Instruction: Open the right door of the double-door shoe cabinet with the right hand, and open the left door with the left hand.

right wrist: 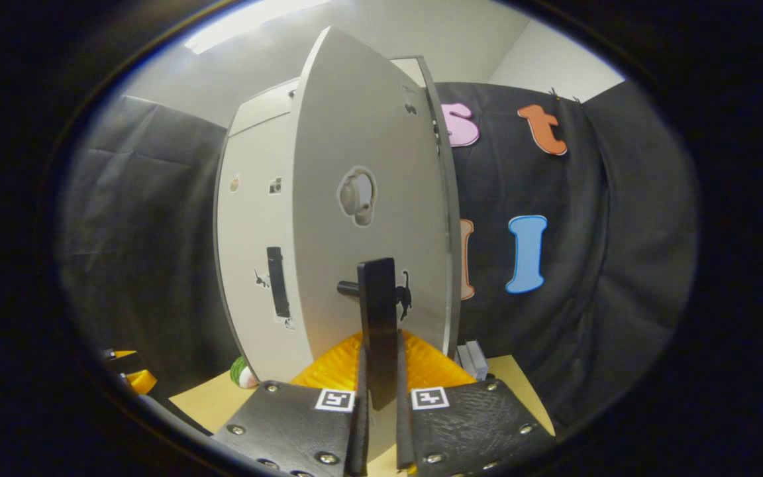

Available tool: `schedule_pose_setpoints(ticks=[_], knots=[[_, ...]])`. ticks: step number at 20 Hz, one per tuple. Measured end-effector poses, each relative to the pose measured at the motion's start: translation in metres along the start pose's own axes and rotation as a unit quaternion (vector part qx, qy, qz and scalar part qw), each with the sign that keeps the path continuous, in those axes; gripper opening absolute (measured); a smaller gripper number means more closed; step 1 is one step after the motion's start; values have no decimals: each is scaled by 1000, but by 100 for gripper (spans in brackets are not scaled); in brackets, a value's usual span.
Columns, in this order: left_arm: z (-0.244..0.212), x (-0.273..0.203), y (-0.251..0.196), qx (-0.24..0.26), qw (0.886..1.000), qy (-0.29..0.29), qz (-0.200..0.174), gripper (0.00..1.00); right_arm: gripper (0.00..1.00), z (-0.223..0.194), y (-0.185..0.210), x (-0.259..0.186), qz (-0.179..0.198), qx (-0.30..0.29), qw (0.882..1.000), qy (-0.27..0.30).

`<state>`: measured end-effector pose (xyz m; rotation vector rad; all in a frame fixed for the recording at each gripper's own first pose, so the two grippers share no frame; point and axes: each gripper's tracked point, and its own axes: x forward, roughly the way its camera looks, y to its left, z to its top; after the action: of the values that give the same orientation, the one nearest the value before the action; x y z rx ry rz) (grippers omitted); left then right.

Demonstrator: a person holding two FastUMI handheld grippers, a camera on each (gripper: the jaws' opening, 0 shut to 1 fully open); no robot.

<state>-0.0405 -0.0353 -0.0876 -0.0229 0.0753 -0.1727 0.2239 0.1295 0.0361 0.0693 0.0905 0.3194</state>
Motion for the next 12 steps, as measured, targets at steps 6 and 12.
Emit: schedule_pose_setpoints(ticks=[6, 12], knots=[[-4, 3, -1, -3, 1000, 4, 1, 96, 4, 6, -40, -5, -60, -3, 998, -17], [-9, 6, -9, 4, 1000, 6, -4, 96, 3, 1, -69, -11, -54, 53, 997, -14]])
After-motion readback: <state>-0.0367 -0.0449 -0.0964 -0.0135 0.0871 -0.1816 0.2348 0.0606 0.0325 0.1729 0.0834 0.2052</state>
